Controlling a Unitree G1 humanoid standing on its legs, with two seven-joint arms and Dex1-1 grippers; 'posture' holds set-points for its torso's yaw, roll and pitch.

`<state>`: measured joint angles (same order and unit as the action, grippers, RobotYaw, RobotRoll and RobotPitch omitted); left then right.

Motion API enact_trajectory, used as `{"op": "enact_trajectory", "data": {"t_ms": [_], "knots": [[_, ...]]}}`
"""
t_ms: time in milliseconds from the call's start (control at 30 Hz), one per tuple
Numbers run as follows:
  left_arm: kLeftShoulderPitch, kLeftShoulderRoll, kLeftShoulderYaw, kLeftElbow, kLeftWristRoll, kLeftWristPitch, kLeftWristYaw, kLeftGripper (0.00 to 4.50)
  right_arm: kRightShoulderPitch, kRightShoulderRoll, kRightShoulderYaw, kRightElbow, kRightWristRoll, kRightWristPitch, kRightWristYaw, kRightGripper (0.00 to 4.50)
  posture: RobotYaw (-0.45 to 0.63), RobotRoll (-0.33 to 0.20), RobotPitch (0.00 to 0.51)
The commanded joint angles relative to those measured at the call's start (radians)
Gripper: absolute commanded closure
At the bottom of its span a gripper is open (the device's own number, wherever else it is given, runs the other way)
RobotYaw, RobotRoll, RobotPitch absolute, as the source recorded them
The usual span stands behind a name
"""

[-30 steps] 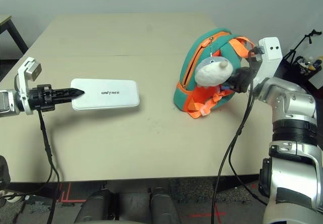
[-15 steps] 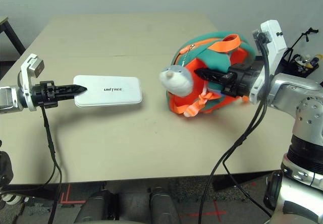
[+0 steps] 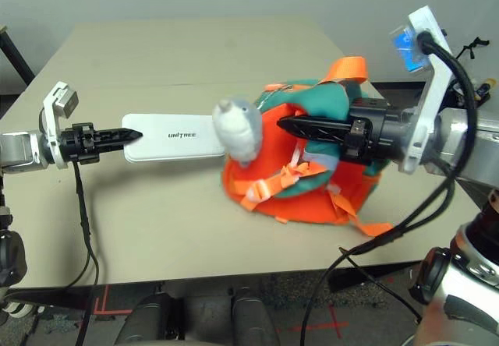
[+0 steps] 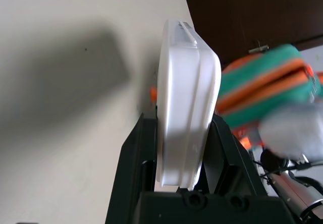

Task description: Put the pencil case into the backpack and zip it.

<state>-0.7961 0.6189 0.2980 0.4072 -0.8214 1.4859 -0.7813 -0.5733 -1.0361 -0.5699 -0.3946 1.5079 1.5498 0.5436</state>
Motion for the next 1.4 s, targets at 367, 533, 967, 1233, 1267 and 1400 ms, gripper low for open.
{"op": "enact_trajectory", "data": {"t_ms": [367,533,967,1233,1267,1400], "knots": [[-0.228,0.134,-0.193,0.068,0.084,-0.155,-0.233,3.19,0.422,-0.186,-0.09,-0.106,0.333,-0.324,-0.221,4.41,-0.16,0.0,0.082],[-0.35,0.258,-0.33,-0.021,0.113,-0.22,-0.42,3.19,0.456,-0.201,-0.071,-0.106,0.308,-0.355,-0.194,4.41,-0.14,0.0,0.08],[-0.43,0.376,-0.45,-0.274,0.097,-0.234,-0.657,3.19,0.445,-0.227,0.011,-0.081,0.244,-0.402,-0.13,4.41,-0.1,0.0,0.086],[-0.338,0.303,-0.44,-0.363,0.063,-0.188,-0.614,3.19,0.424,-0.231,0.039,-0.077,0.238,-0.422,-0.137,4.41,-0.12,0.0,0.088],[-0.329,0.293,-0.441,-0.372,0.063,-0.189,-0.605,3.19,0.422,-0.233,0.043,-0.076,0.24,-0.424,-0.139,4.41,-0.12,0.0,0.088],[-0.299,0.252,-0.458,-0.398,0.068,-0.207,-0.579,3.19,0.415,-0.235,0.051,-0.076,0.242,-0.431,-0.144,4.41,-0.12,0.0,0.088]]}}
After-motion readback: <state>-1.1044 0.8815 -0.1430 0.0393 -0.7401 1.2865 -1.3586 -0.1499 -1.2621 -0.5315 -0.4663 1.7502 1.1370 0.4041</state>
